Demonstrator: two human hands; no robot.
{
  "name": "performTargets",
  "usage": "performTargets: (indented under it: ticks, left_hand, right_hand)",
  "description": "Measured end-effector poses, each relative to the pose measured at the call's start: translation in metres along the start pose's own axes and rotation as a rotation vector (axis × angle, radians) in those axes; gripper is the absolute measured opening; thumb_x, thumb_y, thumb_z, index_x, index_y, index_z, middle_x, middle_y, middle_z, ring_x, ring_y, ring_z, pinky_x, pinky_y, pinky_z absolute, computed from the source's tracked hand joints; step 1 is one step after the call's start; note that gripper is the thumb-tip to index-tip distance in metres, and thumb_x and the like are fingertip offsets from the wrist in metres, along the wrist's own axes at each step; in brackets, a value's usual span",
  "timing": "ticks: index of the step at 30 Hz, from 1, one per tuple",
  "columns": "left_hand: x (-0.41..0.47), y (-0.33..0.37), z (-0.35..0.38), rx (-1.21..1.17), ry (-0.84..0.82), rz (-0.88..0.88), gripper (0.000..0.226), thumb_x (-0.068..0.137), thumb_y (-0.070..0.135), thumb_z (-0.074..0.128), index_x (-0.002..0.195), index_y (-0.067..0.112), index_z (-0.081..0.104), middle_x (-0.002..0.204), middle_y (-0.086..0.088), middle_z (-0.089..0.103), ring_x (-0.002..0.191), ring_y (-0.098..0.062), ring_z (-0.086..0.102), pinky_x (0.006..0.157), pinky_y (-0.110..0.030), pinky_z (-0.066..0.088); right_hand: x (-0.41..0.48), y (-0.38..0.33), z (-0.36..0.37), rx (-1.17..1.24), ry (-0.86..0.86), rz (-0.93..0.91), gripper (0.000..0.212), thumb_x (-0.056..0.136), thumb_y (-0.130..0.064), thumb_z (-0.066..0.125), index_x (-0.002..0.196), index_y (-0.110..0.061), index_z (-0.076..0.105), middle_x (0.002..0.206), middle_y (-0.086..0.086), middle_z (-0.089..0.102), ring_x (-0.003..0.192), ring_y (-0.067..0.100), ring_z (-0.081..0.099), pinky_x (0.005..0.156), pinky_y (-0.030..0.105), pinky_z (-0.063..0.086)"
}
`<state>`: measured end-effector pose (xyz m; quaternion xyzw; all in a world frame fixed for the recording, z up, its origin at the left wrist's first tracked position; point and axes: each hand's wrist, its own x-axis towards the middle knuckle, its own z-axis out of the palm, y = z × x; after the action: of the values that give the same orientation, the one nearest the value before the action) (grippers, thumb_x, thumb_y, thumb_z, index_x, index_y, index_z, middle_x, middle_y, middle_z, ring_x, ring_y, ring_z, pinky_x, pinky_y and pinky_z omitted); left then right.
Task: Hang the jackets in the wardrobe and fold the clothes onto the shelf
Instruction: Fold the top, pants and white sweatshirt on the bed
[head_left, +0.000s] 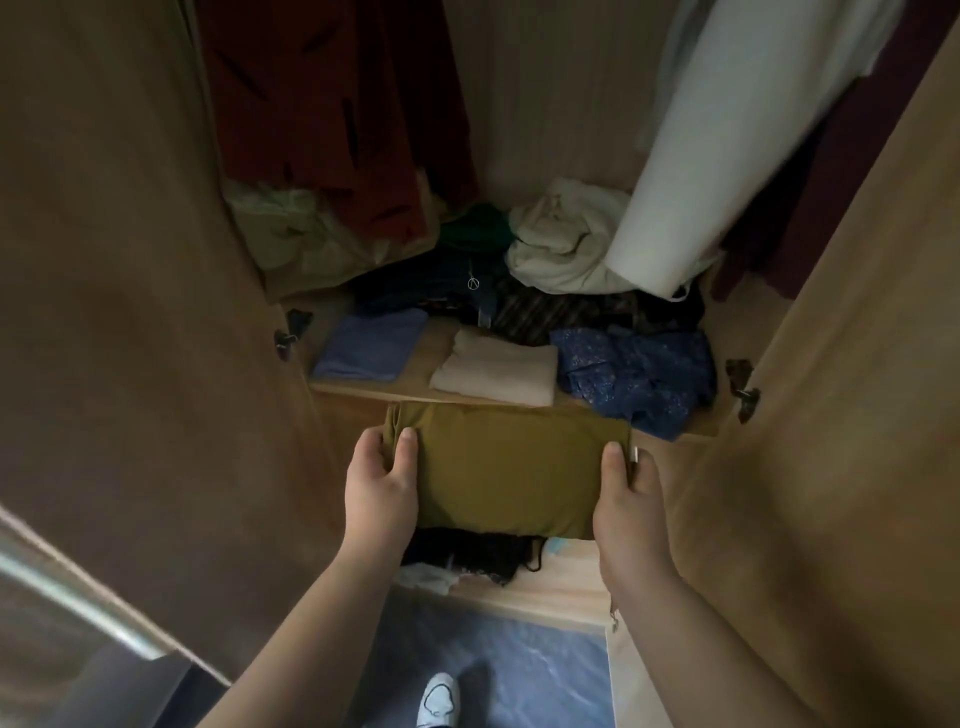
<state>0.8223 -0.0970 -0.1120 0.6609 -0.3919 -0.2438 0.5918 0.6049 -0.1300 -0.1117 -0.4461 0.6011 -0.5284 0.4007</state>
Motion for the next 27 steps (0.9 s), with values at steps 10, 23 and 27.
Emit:
performTargets:
  ticks: [10,23,27]
  left_hand:
    - [0.226,-0.043,0.081,0.074,-0.199,-0.032,0.019,0.101,0.035,0.053,0.105,0.018,0.06,0.094,0.005,0.064,0.089,-0.011,0.062,0.077,-0.03,0.048]
    - [0.341,-0.085,0.166,0.484,-0.335,-0.077,0.025,0.1,0.037,0.053,0.109,0.014,0.057,0.098,-0.009,0.065,0.095,-0.031,0.063,0.077,-0.033,0.048]
    - [0.334,-0.102,0.171,0.706,-0.312,-0.03,0.037,0.1,0.041,0.05,0.119,0.011,0.056,0.114,-0.016,0.065,0.104,-0.034,0.062,0.085,-0.035,0.046]
  right_hand:
    - [0.174,0.009,0.125,-0.216,0.103,0.087,0.025,0.105,-0.036,0.038,0.108,-0.014,0.047,0.091,0.005,0.056,0.081,0.021,0.057,0.057,0.02,0.036]
    - [0.289,0.042,0.164,-0.586,0.14,0.049,0.029,0.103,-0.035,0.043,0.118,-0.01,0.045,0.09,0.007,0.061,0.083,0.036,0.062,0.062,0.035,0.041]
    - [0.287,0.074,0.166,-0.746,0.089,0.126,0.029,0.102,-0.04,0.041,0.113,-0.014,0.045,0.102,0.014,0.063,0.082,0.035,0.061,0.067,0.041,0.046]
